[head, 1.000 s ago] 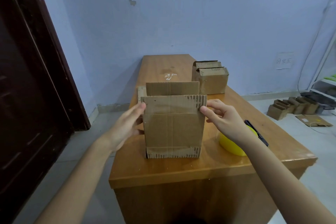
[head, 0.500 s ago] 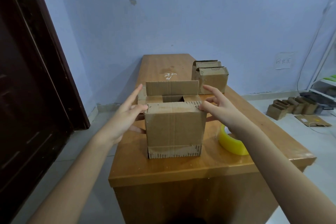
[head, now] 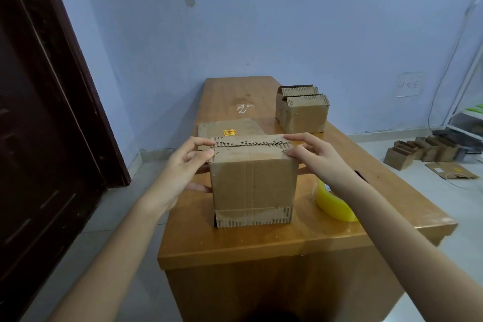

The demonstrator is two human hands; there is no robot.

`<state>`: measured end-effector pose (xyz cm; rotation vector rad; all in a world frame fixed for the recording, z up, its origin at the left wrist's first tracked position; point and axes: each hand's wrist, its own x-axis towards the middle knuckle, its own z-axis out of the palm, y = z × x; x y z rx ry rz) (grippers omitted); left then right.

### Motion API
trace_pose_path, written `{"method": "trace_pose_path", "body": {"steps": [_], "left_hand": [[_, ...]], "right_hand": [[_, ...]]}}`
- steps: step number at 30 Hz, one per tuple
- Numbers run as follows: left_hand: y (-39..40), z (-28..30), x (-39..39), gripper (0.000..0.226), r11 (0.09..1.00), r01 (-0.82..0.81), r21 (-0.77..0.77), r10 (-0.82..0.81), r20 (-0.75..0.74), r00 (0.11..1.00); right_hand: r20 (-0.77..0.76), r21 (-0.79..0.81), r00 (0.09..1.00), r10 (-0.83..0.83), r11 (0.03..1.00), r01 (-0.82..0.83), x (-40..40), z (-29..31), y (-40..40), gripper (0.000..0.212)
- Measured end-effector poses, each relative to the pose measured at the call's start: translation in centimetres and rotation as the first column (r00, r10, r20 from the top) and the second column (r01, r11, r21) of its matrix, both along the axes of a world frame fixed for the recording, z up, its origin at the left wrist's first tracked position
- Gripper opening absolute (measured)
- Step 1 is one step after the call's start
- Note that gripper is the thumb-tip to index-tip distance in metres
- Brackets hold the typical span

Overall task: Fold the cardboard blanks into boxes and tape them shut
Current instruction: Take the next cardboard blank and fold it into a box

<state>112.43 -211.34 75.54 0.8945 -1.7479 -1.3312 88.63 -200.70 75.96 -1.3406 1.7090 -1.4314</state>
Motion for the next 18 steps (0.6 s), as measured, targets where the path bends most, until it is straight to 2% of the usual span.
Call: {"method": "trace_pose_path", "body": {"steps": [4,7,10,12,15,18], "left_hand": [[0.3,0.9,-0.3,0.017,0.999,-0.052,0.002,0.052,0.002,0.999],[0.3,2.0,-1.0,0.023,0.997,-0.080,0.003,0.080,0.022,0.997],[0.1,2.8,-1.5,0.021,0.996,-0.093,0.001,0.092,0.080,0.993],[-0.3,3.2,-1.5,0.020,0.995,-0.089,0.035,0.085,0.106,0.991],[-0.8,3.6,-1.0,0.015,0.985,-0.058,0.161,0.045,0.084,0.995],[-1.3,3.9,-0.3,0.038,0.967,-0.038,0.252,-0.011,0.192,0.981]], "right_hand": [[-0.036,-0.002,0.998,-0.050,0.999,0.050,0.2,0.6,0.0,0.026],[-0.168,0.034,0.981,-0.097,0.994,0.104,0.4,1.5,-0.6,0.028],[-0.268,0.068,0.957,-0.111,0.989,0.134,0.5,2.3,-1.2,0.022],[-0.240,0.076,0.964,-0.111,0.988,0.133,0.2,2.6,-1.3,0.019],[-0.097,0.110,0.993,-0.068,0.991,0.078,-0.4,2.8,-1.0,0.019],[-0.006,0.158,0.999,-0.042,0.986,0.042,-0.9,3.0,-0.7,0.024]]}}
